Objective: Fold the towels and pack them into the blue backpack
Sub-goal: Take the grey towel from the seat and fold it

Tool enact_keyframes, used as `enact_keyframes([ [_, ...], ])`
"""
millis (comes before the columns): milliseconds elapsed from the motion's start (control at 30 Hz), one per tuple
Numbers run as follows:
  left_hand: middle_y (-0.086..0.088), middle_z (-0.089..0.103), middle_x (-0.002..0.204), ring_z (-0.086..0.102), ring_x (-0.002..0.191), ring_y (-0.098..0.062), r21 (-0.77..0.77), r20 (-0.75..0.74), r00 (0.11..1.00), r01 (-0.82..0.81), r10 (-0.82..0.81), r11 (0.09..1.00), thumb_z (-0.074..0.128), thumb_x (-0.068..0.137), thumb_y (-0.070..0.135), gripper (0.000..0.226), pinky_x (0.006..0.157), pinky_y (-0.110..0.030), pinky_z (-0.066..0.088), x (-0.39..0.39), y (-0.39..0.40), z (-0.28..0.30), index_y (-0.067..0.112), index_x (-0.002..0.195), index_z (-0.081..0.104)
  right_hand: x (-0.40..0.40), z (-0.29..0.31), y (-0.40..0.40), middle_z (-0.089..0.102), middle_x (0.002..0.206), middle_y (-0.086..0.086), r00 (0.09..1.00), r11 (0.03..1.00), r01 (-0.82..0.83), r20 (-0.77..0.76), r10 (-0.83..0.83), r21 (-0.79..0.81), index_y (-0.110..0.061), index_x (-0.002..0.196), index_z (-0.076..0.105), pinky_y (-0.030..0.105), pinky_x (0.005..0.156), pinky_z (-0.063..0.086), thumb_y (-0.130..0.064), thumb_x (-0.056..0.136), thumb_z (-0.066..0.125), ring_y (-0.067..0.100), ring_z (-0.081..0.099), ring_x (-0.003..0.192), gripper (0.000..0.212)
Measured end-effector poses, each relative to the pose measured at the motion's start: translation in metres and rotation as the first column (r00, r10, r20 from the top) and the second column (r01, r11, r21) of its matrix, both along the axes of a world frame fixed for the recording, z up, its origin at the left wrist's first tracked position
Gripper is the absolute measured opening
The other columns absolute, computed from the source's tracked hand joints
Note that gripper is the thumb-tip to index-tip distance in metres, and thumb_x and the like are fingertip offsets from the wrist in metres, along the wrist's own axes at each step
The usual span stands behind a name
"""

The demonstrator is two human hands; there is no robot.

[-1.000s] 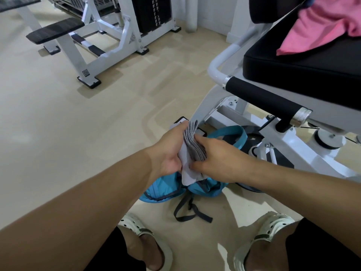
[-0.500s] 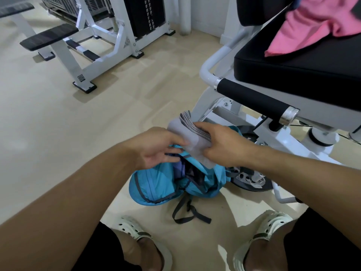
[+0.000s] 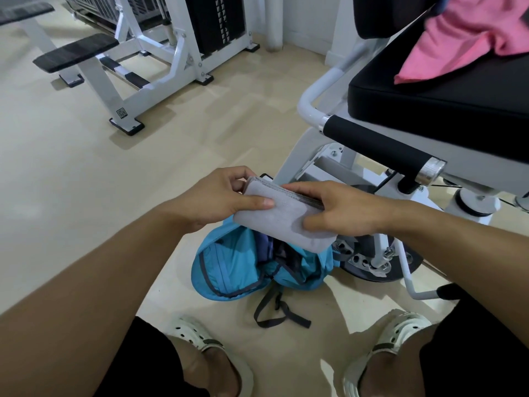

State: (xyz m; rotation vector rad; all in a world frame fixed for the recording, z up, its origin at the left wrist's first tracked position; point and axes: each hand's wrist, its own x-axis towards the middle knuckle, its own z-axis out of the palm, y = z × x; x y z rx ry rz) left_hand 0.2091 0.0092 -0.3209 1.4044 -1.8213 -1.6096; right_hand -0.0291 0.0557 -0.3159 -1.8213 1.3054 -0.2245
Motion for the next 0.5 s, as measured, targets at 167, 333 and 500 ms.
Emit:
enact_keyframes([
  [167, -0.003, 0.079, 0.094, 0.071, 0.083, -0.009, 0.017, 0.028, 0.999, 0.040, -0.041, 0.999, 0.080, 0.084, 0.016, 0.034, 0.068, -0.019, 0.055, -0.001, -0.001, -0.001, 0.001, 0.110, 0.064, -0.003, -0.013, -0.002, 0.063, 0.115, -0.018, 0.990, 0.999, -0.050, -0.129, 0.049, -0.002, -0.039, 0.134, 0.052, 0.020, 0.083, 0.049, -0.056, 0.085, 0.073, 0.004, 0.061, 0.104, 0.056],
  [333, 0.002, 0.077, 0.081, 0.068, 0.074, -0.009, 0.010, 0.091, 0.996, 0.023, -0.024, 1.000, 0.080, 0.086, 0.023, 0.028, 0.066, -0.023, 0.053, -0.004, -0.001, -0.007, 0.008, 0.106, 0.066, -0.003, -0.015, -0.007, 0.067, 0.110, -0.007, 0.974, 0.997, -0.075, -0.218, 0.069, -0.021, -0.032, 0.127, 0.059, 0.033, 0.087, 0.053, -0.050, 0.091, 0.069, 0.012, 0.062, 0.099, 0.041],
  [500, -0.005, 0.077, 0.096, 0.066, 0.084, -0.015, -0.030, 0.214, 0.975, 0.062, -0.054, 0.998, 0.075, 0.091, 0.030, 0.031, 0.083, -0.036, 0.054, -0.005, -0.001, -0.019, 0.012, 0.114, 0.065, 0.000, -0.023, -0.006, 0.066, 0.103, -0.005, 0.950, 0.993, -0.102, -0.301, 0.080, -0.056, -0.027, 0.120, 0.060, 0.035, 0.084, 0.052, -0.049, 0.093, 0.066, 0.013, 0.061, 0.093, 0.035],
])
